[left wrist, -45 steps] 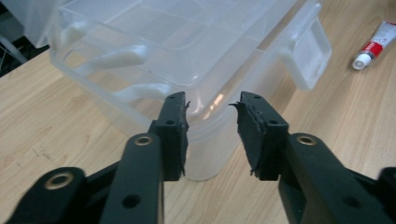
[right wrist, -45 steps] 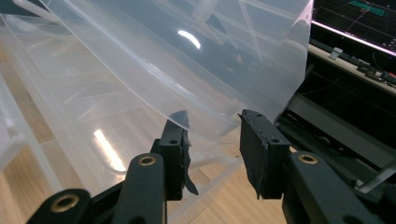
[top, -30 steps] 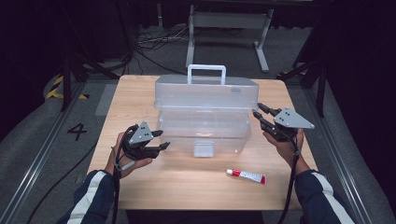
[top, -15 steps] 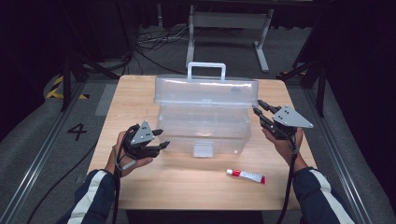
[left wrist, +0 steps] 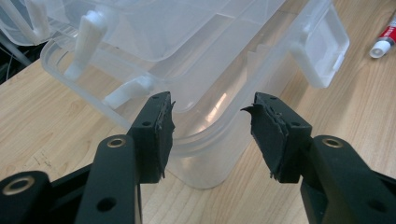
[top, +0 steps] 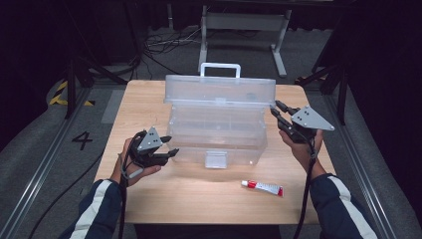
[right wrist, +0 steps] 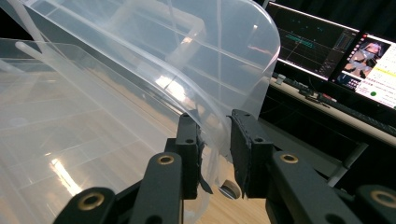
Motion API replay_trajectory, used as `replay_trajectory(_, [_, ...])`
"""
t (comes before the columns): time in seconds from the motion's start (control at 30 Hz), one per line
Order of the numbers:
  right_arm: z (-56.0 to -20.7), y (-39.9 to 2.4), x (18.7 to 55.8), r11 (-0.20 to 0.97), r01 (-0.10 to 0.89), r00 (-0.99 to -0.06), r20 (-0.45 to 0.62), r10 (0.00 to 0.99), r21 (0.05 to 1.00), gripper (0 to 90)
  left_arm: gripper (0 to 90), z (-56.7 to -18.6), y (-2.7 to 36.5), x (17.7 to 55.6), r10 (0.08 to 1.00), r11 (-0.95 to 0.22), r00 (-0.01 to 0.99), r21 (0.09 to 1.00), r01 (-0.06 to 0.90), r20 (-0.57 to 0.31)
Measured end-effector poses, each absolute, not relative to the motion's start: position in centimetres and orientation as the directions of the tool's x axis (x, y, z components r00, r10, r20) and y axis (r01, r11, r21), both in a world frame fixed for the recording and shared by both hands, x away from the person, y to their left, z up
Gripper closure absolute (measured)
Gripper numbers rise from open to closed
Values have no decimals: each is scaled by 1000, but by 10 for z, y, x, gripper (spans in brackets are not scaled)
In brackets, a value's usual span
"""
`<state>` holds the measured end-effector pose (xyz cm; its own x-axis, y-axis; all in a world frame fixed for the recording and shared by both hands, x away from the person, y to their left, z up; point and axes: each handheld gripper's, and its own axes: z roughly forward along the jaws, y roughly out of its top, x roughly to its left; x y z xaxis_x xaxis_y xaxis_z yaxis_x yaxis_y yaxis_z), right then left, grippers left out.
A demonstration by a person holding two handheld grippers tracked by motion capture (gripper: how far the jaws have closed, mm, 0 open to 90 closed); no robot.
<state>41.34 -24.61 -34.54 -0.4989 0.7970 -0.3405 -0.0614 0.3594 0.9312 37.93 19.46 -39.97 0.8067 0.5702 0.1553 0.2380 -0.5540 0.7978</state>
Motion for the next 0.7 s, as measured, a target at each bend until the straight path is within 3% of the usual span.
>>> replay_trajectory(0.7, [-329, -239, 429, 394, -57, -443, -377, 813, 917, 776, 473, -402, 193, 385, 582, -549, 797, 801, 238, 162])
